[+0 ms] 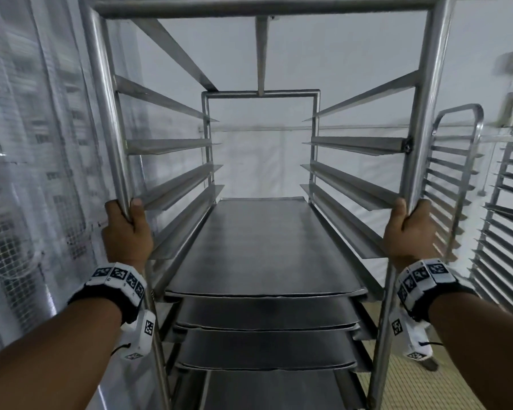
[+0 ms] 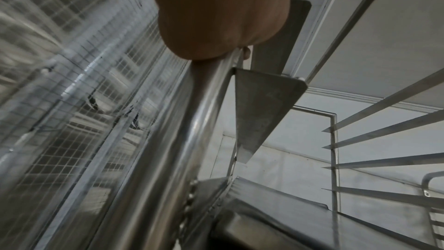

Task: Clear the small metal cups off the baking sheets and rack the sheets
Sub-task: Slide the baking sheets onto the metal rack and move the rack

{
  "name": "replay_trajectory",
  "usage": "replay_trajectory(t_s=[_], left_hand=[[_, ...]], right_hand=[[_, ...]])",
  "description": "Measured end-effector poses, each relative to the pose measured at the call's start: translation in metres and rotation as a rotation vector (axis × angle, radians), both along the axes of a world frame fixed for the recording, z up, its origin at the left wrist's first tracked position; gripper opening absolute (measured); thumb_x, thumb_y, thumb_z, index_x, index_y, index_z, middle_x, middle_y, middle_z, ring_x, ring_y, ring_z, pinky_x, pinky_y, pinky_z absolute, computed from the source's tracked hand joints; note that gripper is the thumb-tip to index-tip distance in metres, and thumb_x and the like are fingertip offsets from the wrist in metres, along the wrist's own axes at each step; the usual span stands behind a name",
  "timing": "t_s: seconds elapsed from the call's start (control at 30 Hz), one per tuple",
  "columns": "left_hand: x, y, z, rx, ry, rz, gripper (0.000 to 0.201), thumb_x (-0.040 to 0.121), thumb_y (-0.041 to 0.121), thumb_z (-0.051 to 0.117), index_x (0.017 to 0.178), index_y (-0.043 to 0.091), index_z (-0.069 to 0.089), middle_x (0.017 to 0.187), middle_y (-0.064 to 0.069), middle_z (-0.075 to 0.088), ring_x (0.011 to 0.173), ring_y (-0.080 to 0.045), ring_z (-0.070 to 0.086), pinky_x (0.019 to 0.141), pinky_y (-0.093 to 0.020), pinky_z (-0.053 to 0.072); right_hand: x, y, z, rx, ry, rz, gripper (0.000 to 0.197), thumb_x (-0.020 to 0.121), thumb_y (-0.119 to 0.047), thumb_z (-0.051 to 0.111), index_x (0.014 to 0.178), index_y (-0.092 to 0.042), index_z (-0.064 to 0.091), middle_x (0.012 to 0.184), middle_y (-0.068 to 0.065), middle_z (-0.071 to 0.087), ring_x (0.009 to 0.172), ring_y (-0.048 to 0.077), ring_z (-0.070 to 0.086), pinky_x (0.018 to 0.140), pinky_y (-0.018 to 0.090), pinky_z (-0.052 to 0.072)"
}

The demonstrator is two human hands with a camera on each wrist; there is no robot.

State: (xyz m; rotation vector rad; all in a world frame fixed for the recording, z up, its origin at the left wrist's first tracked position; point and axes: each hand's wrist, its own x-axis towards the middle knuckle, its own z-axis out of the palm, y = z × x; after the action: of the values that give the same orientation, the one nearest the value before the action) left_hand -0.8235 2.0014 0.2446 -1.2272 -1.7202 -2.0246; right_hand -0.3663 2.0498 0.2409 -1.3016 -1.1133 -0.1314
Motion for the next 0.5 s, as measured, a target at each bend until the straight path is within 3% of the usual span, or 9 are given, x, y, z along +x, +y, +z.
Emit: replay_trajectory(t_s=[0.07, 0.17, 0.27, 0.37, 0.43, 0.5], left_hand=[[0.005, 0.015, 0.002, -0.011, 0.010, 0.020, 0.044, 0.109, 0.039, 0.040, 0.117, -0.004, 0.047, 0.080, -0.019, 0.057, 0.067, -0.035, 0.053, 0.057, -0.036, 0.031], [0.011, 0.035, 0.003, 0.014, 0.033, 0.027, 0.044, 0.109, 0.038, 0.040, 0.115, -0.005, 0.047, 0.078, -0.019, 0.055, 0.070, -0.044, 0.058, 0.059, -0.037, 0.033], [0.014, 0.055, 0.003, -0.007, 0.030, 0.054, 0.045, 0.109, 0.038, 0.039, 0.116, -0.006, 0.047, 0.079, -0.020, 0.056, 0.065, -0.034, 0.050, 0.057, -0.036, 0.029], [0.012, 0.077, 0.002, 0.000, 0.025, 0.047, 0.046, 0.109, 0.041, 0.039, 0.117, -0.004, 0.046, 0.079, -0.018, 0.055, 0.065, -0.033, 0.052, 0.058, -0.037, 0.033], [0.008, 0.092, -0.001, -0.003, 0.036, 0.047, 0.047, 0.109, 0.043, 0.038, 0.117, -0.003, 0.045, 0.078, -0.017, 0.055, 0.067, -0.039, 0.057, 0.058, -0.039, 0.036], [0.008, 0.105, -0.001, 0.002, 0.037, 0.043, 0.048, 0.108, 0.044, 0.038, 0.118, -0.003, 0.045, 0.079, -0.019, 0.056, 0.070, -0.041, 0.059, 0.060, -0.039, 0.037]], right_hand=[[0.002, 0.017, 0.002, -0.013, 0.028, 0.013, 0.045, 0.103, -0.048, 0.036, 0.107, -0.004, 0.041, 0.078, 0.031, 0.059, 0.073, 0.048, 0.059, 0.062, 0.043, 0.042], [0.006, 0.038, 0.003, -0.030, 0.052, 0.054, 0.041, 0.105, -0.041, 0.039, 0.110, 0.000, 0.042, 0.066, 0.017, 0.051, 0.072, 0.048, 0.059, 0.061, 0.039, 0.035], [0.007, 0.055, 0.006, 0.026, 0.055, 0.071, 0.039, 0.105, -0.032, 0.044, 0.116, 0.005, 0.044, 0.085, 0.033, 0.061, 0.079, 0.051, 0.059, 0.064, 0.038, 0.033], [0.006, 0.072, 0.008, 0.080, 0.048, 0.087, 0.038, 0.105, -0.025, 0.046, 0.121, 0.009, 0.045, 0.097, 0.037, 0.062, 0.083, 0.054, 0.059, 0.067, 0.042, 0.037], [0.007, 0.086, 0.007, 0.083, 0.051, 0.082, 0.037, 0.105, -0.028, 0.046, 0.116, 0.008, 0.045, 0.093, 0.035, 0.061, 0.083, 0.053, 0.059, 0.067, 0.043, 0.039], [0.007, 0.100, 0.007, 0.062, 0.073, 0.093, 0.038, 0.105, -0.032, 0.044, 0.112, 0.005, 0.044, 0.080, 0.024, 0.058, 0.080, 0.051, 0.059, 0.066, 0.042, 0.038]])
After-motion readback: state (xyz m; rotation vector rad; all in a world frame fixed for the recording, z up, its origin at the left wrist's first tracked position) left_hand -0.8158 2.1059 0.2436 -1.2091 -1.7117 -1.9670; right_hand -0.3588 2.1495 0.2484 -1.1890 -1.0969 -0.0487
